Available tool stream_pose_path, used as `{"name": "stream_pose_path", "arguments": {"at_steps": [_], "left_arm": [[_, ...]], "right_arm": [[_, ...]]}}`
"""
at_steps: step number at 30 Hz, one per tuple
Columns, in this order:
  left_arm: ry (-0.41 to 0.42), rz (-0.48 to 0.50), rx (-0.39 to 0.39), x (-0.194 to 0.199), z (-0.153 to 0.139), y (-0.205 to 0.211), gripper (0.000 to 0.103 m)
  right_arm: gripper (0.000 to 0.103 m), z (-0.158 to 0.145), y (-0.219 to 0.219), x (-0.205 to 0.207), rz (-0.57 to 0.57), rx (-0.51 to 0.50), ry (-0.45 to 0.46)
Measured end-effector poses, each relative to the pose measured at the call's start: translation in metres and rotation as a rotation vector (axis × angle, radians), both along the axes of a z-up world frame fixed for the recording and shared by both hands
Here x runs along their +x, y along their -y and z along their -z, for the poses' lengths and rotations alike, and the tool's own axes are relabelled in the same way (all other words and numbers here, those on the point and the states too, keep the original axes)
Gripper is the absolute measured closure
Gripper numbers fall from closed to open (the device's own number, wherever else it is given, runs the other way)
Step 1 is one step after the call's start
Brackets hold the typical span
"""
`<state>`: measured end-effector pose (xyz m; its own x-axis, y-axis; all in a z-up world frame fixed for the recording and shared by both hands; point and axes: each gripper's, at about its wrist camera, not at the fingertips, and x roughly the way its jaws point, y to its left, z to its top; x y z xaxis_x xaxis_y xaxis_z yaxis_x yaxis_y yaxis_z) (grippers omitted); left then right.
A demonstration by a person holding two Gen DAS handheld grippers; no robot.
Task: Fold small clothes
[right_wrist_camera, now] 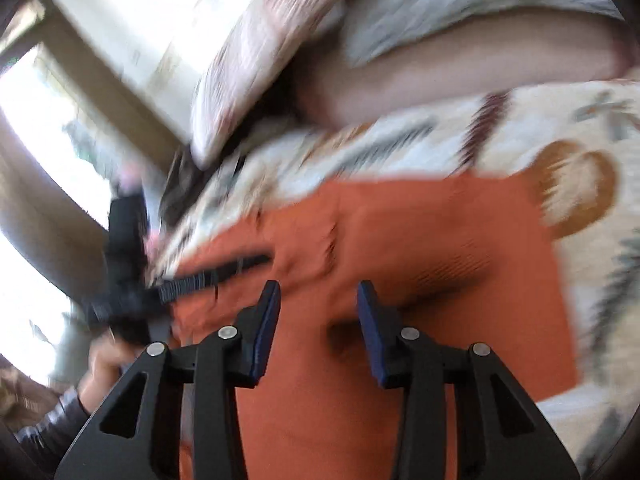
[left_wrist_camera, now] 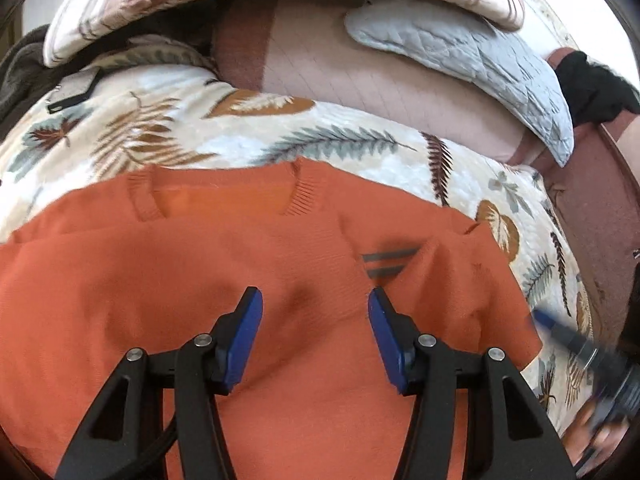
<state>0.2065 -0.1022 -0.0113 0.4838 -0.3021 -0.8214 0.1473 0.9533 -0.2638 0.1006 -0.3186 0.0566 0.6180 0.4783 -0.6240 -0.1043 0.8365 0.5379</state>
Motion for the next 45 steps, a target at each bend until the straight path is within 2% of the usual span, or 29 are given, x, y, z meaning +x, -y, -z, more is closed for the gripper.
{"name": "stream_pose_path", "arguments": {"at_steps": [2,5,9,11,13,15,16,18,19,20,21,23,25,28,30,32,36,38,40,43,45], "left_arm": [[-0.012,0.038,-0.001,0.002,0.004,0.019,0.047],[-0.014,0.109,0.012,0.001,0.006,0.051,0.047],[0.061,0.158,0.122,-0.004,-0.002,0.09,0.046],[0.101,0.218,0.174,-0.01,-0.008,0.112,0.037],[0.147,0.282,0.262,-0.019,-0.01,0.137,0.032],[0.214,0.348,0.394,-0.028,-0.006,0.165,0.025],[0.231,0.367,0.443,-0.03,-0.002,0.173,0.019],[0.222,0.402,0.589,-0.026,0.021,0.191,0.021],[0.207,0.407,0.615,-0.024,0.029,0.193,0.043],[0.171,0.398,0.628,-0.019,0.038,0.191,0.096],[0.12,0.368,0.587,-0.012,0.042,0.183,0.094],[0.074,0.259,0.372,-0.001,0.026,0.147,0.096],[0.097,0.164,0.257,0.001,0.002,0.11,0.096],[0.139,0.082,0.145,-0.004,-0.03,0.057,0.096],[0.139,0.023,0.109,-0.013,-0.041,0.014,0.095],[0.104,-0.014,0.086,-0.023,-0.036,-0.02,0.094],[-0.006,-0.092,0.042,-0.058,0.004,-0.076,0.087],[-0.038,-0.134,-0.016,-0.077,0.022,-0.1,0.076],[-0.004,-0.16,-0.066,-0.093,0.022,-0.116,0.069],[0.072,-0.174,-0.043,-0.106,0.014,-0.123,0.045],[0.089,-0.175,-0.009,-0.106,0.007,-0.128,0.044]], "right_arm": [[0.061,-0.002,0.026,-0.001,0.083,0.0,0.009],[0.061,0.014,0.06,0.001,0.184,0.045,-0.052],[0.061,0.036,0.077,0.008,0.238,0.069,-0.14],[0.061,0.043,0.08,0.01,0.262,0.057,-0.168],[0.061,0.047,0.082,0.012,0.293,0.022,-0.194],[0.061,0.046,0.085,0.012,0.315,-0.017,-0.199],[0.061,0.046,0.087,0.012,0.328,-0.034,-0.202],[0.06,0.049,0.092,0.011,0.343,-0.035,-0.207],[0.06,0.051,0.094,0.011,0.347,-0.029,-0.212],[0.06,0.052,0.095,0.011,0.349,-0.026,-0.217],[0.06,0.053,0.096,0.011,0.346,-0.028,-0.219],[0.06,0.053,0.093,0.012,0.336,-0.043,-0.219],[0.06,0.052,0.089,0.014,0.318,-0.049,-0.214],[0.06,0.049,0.08,0.014,0.291,-0.051,-0.197],[0.06,0.046,0.07,0.014,0.256,-0.058,-0.182],[0.059,0.047,0.057,0.015,0.211,-0.06,-0.186],[0.059,0.055,0.025,0.017,0.113,-0.091,-0.237],[0.059,0.054,0.012,0.017,0.082,-0.143,-0.234],[0.059,0.052,0.003,0.018,0.066,-0.174,-0.218],[0.058,0.05,-0.004,0.019,0.057,-0.208,-0.195],[0.057,0.047,-0.006,0.021,0.06,-0.221,-0.179]]}}
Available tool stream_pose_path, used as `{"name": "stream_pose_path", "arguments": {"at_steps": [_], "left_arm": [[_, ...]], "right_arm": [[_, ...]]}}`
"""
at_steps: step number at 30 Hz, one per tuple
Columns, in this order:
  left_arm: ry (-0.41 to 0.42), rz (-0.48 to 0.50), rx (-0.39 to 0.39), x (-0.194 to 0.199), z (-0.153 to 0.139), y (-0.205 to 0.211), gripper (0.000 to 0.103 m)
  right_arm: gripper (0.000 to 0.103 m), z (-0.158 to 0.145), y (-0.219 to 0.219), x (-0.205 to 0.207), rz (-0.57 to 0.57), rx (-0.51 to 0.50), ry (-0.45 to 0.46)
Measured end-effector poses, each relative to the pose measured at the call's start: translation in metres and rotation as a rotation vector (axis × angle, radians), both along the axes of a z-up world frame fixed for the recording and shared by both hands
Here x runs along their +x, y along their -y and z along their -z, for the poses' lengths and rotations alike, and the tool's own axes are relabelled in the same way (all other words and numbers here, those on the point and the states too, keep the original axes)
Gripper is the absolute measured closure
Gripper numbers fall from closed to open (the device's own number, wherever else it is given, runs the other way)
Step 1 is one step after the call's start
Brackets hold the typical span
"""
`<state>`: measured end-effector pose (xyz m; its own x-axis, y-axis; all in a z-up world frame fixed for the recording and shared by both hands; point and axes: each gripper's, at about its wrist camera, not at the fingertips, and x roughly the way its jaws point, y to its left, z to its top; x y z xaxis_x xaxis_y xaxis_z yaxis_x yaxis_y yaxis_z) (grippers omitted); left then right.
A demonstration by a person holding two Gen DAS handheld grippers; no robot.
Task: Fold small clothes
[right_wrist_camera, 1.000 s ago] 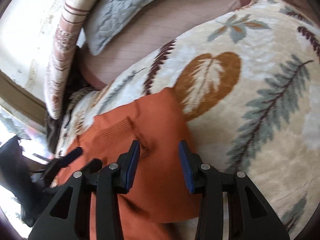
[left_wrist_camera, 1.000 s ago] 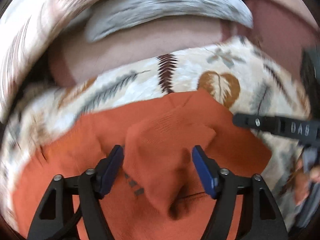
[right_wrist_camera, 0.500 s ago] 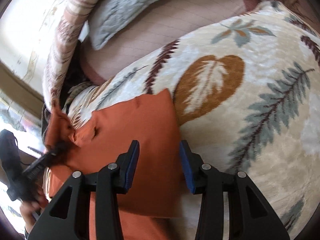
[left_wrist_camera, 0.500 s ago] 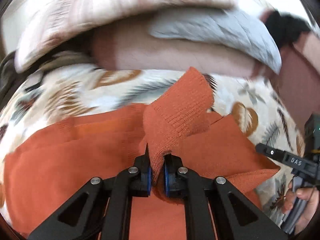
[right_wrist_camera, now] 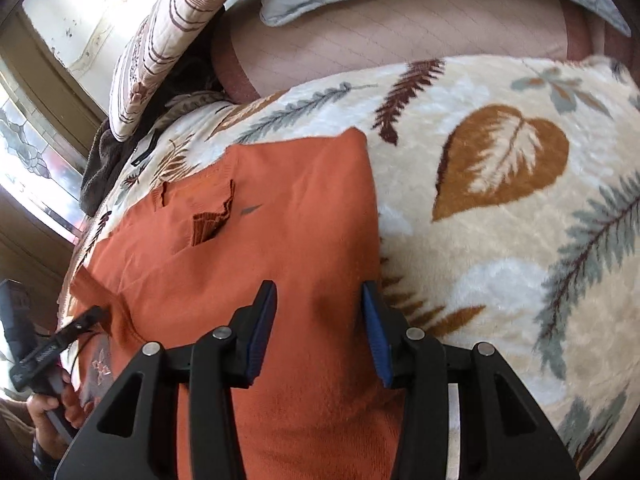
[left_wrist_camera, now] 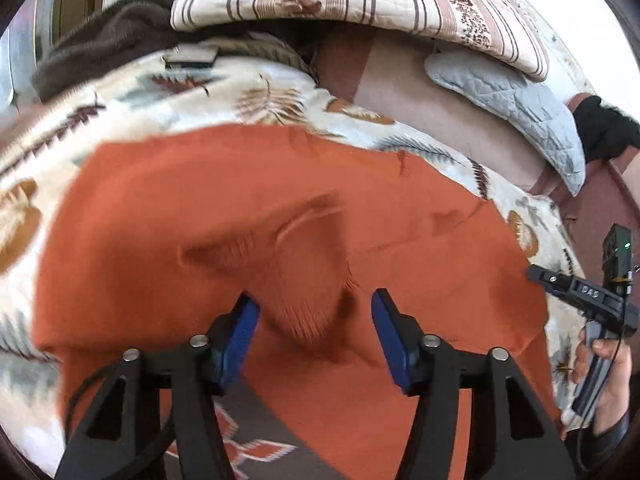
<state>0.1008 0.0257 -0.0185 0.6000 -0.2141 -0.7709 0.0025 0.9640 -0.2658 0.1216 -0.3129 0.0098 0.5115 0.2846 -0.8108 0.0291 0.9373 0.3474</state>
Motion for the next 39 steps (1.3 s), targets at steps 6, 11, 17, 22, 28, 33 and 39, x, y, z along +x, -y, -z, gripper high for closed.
{"name": "stream_pose_path", "arguments": {"at_steps": [6,11,17,22,28,33,39], "left_arm": [[-0.046,-0.017,-0.003,0.024,0.004,-0.014,0.044],[0.044,-0.101,-0.098,0.001,-0.022,-0.043,0.044],[-0.039,-0.127,-0.056,0.028,-0.023,-0.052,0.042],[-0.127,-0.12,0.01,0.031,0.0,-0.045,0.043],[-0.207,-0.107,0.05,-0.002,0.025,-0.051,0.043],[-0.154,-0.172,-0.01,-0.015,0.006,-0.071,0.043],[-0.176,-0.183,0.078,0.036,0.007,-0.067,0.04]], "right_arm": [[0.047,-0.008,-0.025,0.019,-0.035,0.036,-0.012],[0.048,-0.033,-0.049,0.035,-0.021,0.016,0.061],[0.048,-0.015,-0.074,0.075,-0.016,-0.024,-0.021],[0.048,0.024,-0.077,0.088,0.008,-0.103,-0.132],[0.049,0.022,-0.073,0.072,0.02,-0.125,-0.167],[0.049,0.011,-0.075,0.084,0.05,-0.084,-0.147],[0.049,0.031,-0.087,0.106,0.094,-0.166,-0.188]]}}
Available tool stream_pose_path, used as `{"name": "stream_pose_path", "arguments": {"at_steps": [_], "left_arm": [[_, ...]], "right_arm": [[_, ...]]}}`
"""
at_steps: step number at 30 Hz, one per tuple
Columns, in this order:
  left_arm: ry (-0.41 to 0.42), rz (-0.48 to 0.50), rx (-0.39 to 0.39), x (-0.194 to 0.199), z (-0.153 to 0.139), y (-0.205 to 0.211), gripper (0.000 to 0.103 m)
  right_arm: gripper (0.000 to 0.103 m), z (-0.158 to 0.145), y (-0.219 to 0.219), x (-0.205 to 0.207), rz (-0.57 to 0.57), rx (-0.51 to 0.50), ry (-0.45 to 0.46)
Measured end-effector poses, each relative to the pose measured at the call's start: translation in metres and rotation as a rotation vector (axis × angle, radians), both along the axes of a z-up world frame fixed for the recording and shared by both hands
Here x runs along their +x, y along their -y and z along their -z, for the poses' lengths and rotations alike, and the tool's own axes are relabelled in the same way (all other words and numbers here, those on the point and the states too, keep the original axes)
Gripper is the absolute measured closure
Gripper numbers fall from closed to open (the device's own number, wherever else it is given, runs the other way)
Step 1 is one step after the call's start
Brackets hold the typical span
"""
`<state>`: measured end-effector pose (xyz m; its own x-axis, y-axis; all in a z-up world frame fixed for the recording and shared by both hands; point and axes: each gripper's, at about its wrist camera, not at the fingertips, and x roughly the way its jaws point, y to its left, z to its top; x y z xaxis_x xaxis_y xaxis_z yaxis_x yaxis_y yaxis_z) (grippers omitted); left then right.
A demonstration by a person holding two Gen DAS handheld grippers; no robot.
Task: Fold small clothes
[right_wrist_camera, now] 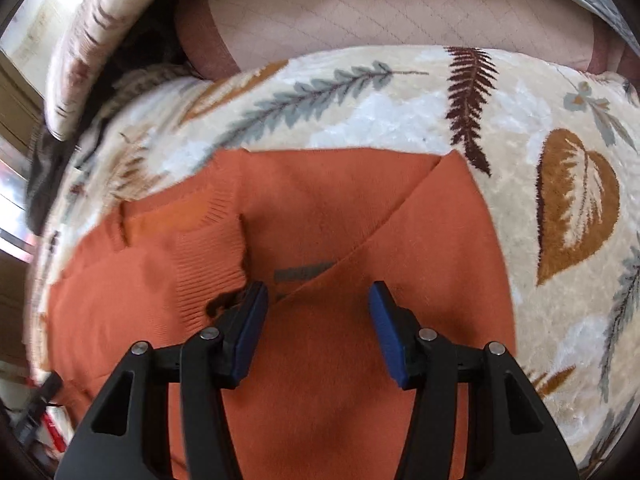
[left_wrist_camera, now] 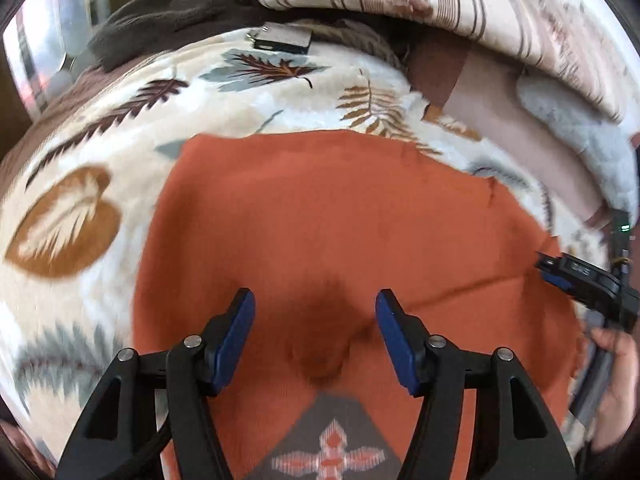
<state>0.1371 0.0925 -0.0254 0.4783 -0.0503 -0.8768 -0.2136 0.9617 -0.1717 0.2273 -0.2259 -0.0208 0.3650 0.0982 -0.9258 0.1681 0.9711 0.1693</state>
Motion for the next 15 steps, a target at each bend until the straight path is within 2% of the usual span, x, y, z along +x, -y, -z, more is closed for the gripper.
{"name": "stream_pose_path", "arguments": {"at_steps": [2,6,12,15], "left_arm": [[-0.052,0.033,0.039,0.015,0.011,0.012,0.041],[-0.062,0.116,0.144,0.002,0.015,0.032,0.041],[-0.1,0.145,0.157,-0.045,0.019,0.021,0.04],[-0.118,0.149,0.116,-0.068,0.017,0.015,0.04]], "right_arm": [[0.048,0.002,-0.005,-0.001,-0.006,-0.045,0.012],[0.044,0.002,-0.012,-0.008,-0.029,-0.077,0.022],[0.042,0.002,-0.014,-0.016,-0.06,-0.106,0.024],[0.042,0.0,-0.012,-0.021,-0.064,-0.097,0.01]]}}
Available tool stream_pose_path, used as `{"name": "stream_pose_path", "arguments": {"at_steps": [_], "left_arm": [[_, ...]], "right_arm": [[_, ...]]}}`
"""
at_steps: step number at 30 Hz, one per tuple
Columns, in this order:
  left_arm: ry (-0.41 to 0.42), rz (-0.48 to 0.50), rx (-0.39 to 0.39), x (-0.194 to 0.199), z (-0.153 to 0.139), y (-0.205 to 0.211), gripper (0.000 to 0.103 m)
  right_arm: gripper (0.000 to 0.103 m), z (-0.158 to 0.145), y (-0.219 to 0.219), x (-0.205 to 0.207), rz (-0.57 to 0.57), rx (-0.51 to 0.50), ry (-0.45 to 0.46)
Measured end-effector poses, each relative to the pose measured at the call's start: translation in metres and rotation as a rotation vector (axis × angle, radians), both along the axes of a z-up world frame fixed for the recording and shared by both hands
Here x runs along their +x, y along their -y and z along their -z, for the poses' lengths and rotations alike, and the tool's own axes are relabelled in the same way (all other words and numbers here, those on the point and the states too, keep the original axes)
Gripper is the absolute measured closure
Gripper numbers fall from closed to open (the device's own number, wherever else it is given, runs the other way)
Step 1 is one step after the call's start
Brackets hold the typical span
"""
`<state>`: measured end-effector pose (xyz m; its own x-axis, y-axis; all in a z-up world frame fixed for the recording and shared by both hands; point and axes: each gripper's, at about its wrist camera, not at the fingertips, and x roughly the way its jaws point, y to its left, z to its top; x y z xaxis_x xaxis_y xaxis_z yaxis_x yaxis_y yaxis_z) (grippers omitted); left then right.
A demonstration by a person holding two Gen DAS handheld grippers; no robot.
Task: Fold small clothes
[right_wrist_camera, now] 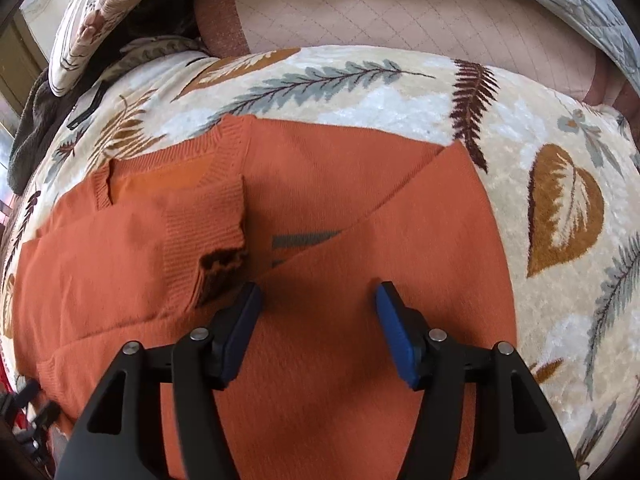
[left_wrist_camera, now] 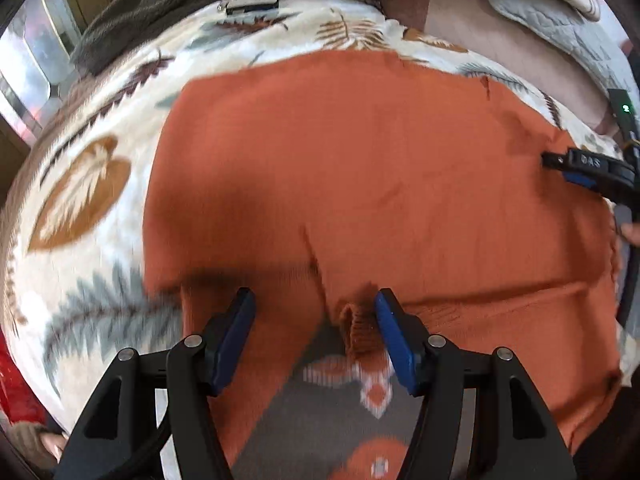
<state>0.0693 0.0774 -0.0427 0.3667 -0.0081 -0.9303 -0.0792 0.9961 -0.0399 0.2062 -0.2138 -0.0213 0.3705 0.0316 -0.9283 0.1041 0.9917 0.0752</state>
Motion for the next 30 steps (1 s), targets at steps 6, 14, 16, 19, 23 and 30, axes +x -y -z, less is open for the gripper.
{"name": "stream_pose_path", "arguments": {"at_steps": [6,14,16,19,23,30], "left_arm": [[0.036,-0.069,-0.04,-0.002,-0.01,-0.014,0.04],[0.031,-0.099,-0.083,0.036,0.003,-0.009,0.043],[0.049,-0.078,-0.073,0.036,0.008,-0.004,0.066],[0.09,-0.041,-0.045,0.032,0.005,0.003,0.097],[0.143,-0.043,-0.09,0.024,-0.01,-0.001,0.097],[0.188,-0.027,-0.156,0.013,-0.035,-0.005,0.097]], "right_arm": [[0.042,-0.009,0.007,-0.009,0.035,0.103,-0.007],[0.05,-0.002,-0.005,-0.01,0.098,0.344,-0.014],[0.05,0.0,-0.009,-0.011,0.115,0.392,-0.007],[0.05,0.006,-0.02,-0.009,0.112,0.39,-0.023],[0.096,0.002,-0.032,-0.004,0.044,0.265,-0.025],[0.097,-0.021,-0.023,-0.019,0.025,0.296,0.066]]}}
